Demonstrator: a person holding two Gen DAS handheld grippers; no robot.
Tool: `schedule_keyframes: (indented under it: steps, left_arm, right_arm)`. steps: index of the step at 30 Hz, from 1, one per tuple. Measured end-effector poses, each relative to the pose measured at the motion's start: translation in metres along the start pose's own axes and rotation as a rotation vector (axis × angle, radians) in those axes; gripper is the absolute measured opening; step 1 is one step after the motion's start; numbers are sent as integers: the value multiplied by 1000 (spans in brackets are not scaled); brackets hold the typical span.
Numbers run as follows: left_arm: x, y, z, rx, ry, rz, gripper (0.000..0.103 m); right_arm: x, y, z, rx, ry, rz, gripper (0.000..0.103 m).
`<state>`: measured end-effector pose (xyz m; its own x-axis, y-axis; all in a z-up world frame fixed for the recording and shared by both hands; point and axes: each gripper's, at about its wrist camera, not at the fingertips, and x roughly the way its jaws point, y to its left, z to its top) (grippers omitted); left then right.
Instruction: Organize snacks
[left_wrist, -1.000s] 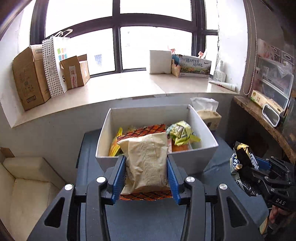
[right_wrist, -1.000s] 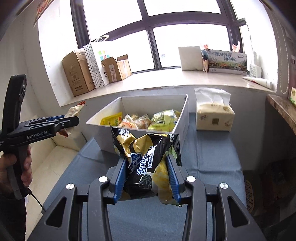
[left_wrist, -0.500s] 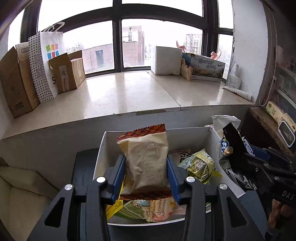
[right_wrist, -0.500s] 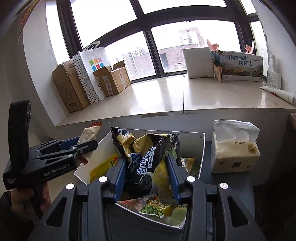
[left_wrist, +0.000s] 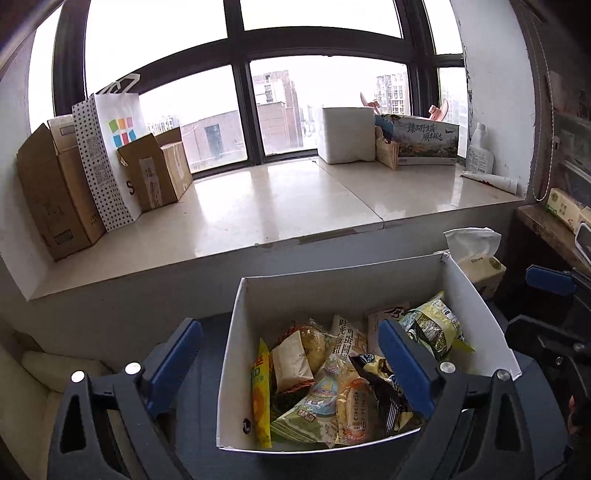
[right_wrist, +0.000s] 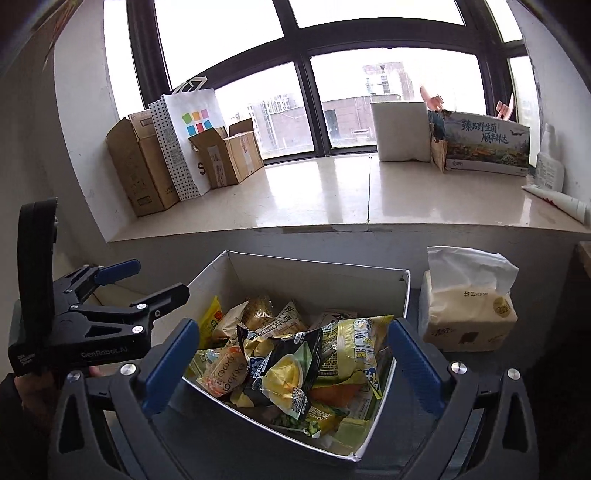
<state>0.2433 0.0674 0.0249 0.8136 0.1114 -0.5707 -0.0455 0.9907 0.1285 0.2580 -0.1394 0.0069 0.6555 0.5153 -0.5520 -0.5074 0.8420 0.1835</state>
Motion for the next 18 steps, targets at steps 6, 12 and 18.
schedule_keyframes:
  steps: [6,12,18]
  left_arm:
    - [-59,-7,-8,-56,-70,-92,103]
    - [-127,-12,-35,-105,-135,-105,103]
    - [-183,-12,-68,-138,-106,-104,103]
  right_arm:
    - [-44,25,-4,-105,-80,-13,103]
    - [-97,36,-28,-142,-152,-63,103]
    - [-147,45,-54,-112,-178,-19,103]
